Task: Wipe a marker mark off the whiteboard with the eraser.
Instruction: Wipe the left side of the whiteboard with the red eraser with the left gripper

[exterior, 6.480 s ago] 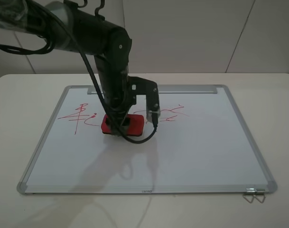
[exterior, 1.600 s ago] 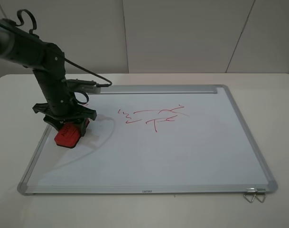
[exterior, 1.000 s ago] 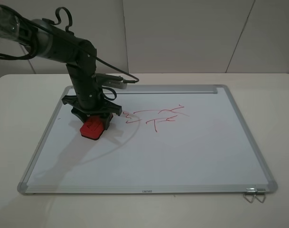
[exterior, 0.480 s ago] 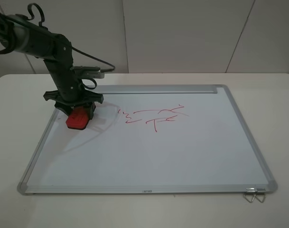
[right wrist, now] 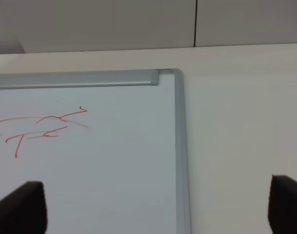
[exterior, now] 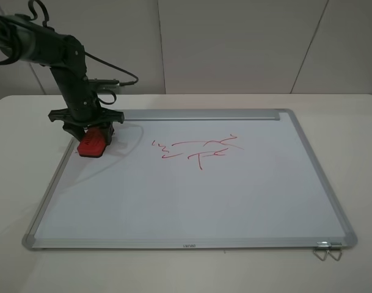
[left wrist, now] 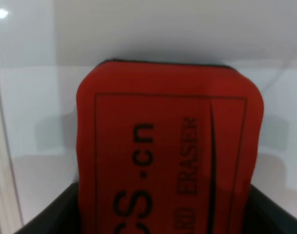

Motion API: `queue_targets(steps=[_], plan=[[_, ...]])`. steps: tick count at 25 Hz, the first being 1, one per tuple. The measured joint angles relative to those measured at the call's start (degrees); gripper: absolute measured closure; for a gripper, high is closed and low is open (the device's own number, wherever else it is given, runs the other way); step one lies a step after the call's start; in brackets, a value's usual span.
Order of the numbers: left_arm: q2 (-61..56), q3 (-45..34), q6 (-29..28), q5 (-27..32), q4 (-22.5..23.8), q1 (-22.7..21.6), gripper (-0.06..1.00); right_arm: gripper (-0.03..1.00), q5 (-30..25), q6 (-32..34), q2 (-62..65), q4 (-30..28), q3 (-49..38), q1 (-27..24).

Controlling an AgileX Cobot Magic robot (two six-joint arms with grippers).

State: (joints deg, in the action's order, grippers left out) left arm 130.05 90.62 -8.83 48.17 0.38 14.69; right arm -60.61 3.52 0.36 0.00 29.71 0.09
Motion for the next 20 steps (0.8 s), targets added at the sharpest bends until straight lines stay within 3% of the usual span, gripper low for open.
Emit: queue_targets(steps=[10, 20], plan=[[2.6, 4.3, 0.9, 2.5, -0.4, 8.3, 0.36, 0.14, 0.0, 0.0, 0.0, -0.3, 0.0, 0.0], [2.8, 4.3, -0.7, 4.4, -0.4, 6.5, 0.36, 0.14, 0.0, 0.0, 0.0, 0.0, 0.0, 0.0]])
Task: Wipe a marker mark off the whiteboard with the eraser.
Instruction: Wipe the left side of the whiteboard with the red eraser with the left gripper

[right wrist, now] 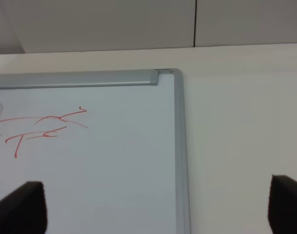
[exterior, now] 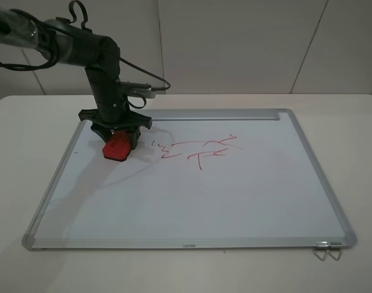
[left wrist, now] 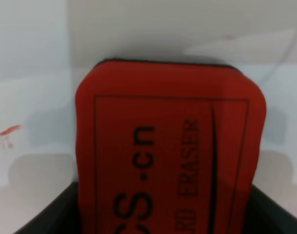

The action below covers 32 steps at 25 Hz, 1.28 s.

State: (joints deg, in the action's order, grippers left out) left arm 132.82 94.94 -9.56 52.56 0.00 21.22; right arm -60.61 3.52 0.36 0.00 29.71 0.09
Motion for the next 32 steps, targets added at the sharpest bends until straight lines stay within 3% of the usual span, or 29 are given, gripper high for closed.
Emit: queue_targets(steps=[13, 27, 32], plan=[[-4.1, -8.3, -0.3, 2.7, 2.3, -6.6, 0.36, 0.14, 0.0, 0.0, 0.0, 0.0, 0.0, 0.0], [-10.7, -20.0, -4.3, 0.7, 3.3, -6.7, 0.36, 0.14, 0.0, 0.0, 0.0, -0.3, 0.0, 0.0], [-11.1, -20.7, -5.2, -0.2, 3.3, -6.7, 0.36, 0.14, 0.0, 0.0, 0.0, -0.3, 0.0, 0.0]])
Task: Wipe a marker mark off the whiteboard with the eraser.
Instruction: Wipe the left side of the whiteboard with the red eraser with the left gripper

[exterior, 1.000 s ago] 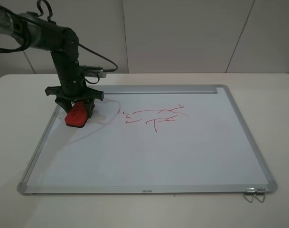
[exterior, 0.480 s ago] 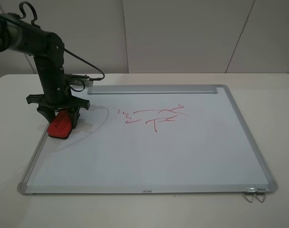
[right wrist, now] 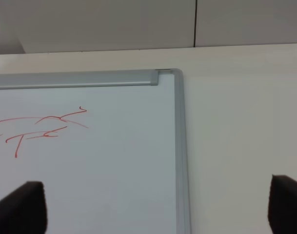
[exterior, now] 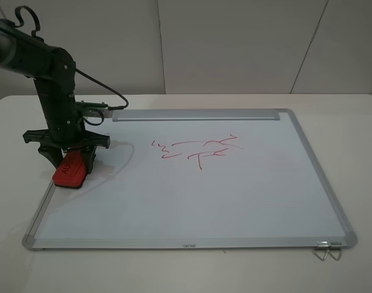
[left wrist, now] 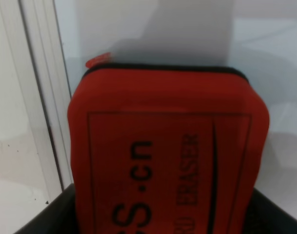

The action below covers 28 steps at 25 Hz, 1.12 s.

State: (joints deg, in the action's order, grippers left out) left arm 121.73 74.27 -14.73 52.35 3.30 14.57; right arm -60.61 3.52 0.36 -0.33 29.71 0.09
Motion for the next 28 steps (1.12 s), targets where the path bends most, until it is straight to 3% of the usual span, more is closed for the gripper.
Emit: queue_targets(steps=[11, 19, 28], plan=[[-0.1, -0.1, -0.2, -0.2, 0.0, -0.1, 0.36, 0.14, 0.0, 0.0, 0.0, 0.0, 0.0, 0.0], [-0.3, -0.2, 0.6, -8.7, -0.1, -3.3, 0.36, 0.14, 0.0, 0.0, 0.0, 0.0, 0.0, 0.0], [5.1, 8.4, 4.9, -6.9, -3.8, -3.0, 0.37, 0.14, 0.0, 0.0, 0.0, 0.3, 0.0, 0.0]])
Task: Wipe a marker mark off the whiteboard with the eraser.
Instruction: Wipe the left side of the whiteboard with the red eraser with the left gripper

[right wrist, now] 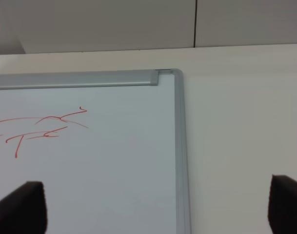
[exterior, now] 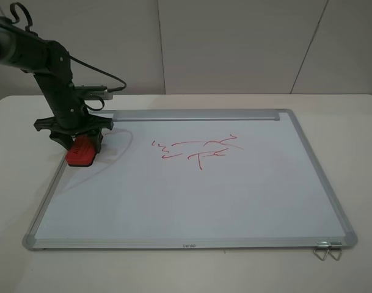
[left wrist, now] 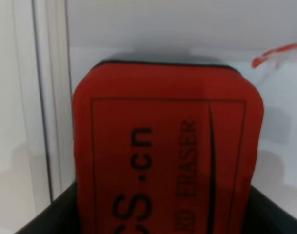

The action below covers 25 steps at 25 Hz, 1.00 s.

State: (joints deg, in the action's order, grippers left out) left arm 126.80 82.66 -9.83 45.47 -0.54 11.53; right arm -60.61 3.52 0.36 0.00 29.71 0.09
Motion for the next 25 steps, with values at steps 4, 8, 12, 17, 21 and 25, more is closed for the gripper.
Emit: queue_targets(steps=[4, 8, 12, 17, 21, 25], plan=[[2.6, 5.0, 1.1, 1.7, -0.1, 2.1, 0.37, 0.14, 0.0, 0.0, 0.0, -0.3, 0.0, 0.0], [4.8, 9.8, 2.3, 4.0, -0.6, 4.5, 0.37, 0.14, 0.0, 0.0, 0.0, -0.3, 0.0, 0.0], [7.4, 14.6, 3.0, 6.8, -0.6, 7.7, 0.37, 0.14, 0.0, 0.0, 0.0, 0.0, 0.0, 0.0], [8.0, 15.8, 3.0, 7.7, -0.6, 8.9, 0.37, 0.14, 0.0, 0.0, 0.0, -0.3, 0.0, 0.0], [8.1, 16.0, 2.4, 8.7, -0.1, 8.4, 0.37, 0.14, 0.0, 0.0, 0.0, -0.3, 0.0, 0.0], [8.0, 15.8, 1.8, 12.0, 0.0, 6.9, 0.37, 0.14, 0.0, 0.0, 0.0, -0.3, 0.0, 0.0]])
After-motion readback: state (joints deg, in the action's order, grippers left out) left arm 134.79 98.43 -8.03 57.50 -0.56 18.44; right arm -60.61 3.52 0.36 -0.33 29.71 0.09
